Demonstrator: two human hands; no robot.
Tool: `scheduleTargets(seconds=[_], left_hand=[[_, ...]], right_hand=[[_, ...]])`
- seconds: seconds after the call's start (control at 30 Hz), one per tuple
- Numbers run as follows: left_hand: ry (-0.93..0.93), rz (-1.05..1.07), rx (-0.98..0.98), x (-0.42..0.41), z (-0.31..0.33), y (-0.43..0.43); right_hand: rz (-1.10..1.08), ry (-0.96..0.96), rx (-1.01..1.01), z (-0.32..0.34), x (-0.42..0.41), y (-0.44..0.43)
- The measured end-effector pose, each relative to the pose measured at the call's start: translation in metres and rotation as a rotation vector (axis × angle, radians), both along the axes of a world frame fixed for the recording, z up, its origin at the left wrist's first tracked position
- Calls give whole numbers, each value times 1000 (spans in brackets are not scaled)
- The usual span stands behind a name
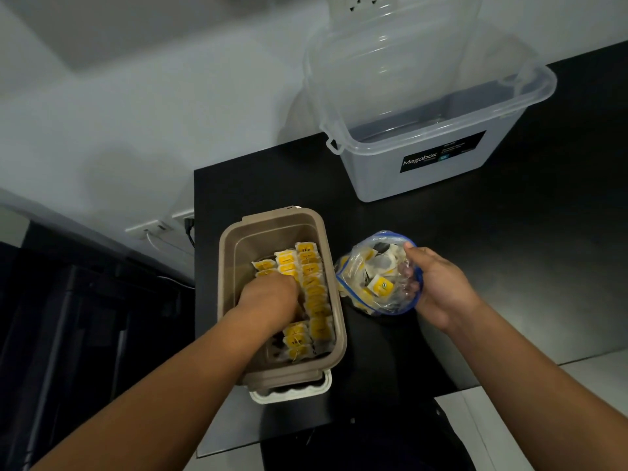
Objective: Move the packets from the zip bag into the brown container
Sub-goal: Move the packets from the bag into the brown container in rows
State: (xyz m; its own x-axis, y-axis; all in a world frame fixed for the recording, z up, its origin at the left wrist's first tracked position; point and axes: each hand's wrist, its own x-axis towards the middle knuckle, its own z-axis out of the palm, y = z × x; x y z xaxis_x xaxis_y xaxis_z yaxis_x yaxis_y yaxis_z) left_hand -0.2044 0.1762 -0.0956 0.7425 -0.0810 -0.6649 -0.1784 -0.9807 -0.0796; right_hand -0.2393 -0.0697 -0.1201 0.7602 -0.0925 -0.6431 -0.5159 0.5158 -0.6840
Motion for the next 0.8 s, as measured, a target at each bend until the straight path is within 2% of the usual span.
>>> scheduleTargets(seconds=[0.17, 0.3, 0.47, 0.6, 0.67, 0.8], left_hand=[[2, -127, 30, -3, -2, 0], [53, -125, 29, -2, 2, 1], [-31, -122, 14, -7, 1, 0], [12, -69, 7, -2, 18, 0], [-32, 22, -32, -2, 31, 4], [-189, 200, -282, -5, 64, 13]], right_hand=[[-14, 3, 37, 4, -2, 1], [-5, 6, 50, 6, -3, 0], [27, 2, 25, 5, -4, -1], [25, 8, 3, 6, -5, -1], [18, 10, 2, 6, -7, -2], [20, 12, 13, 10, -12, -4]])
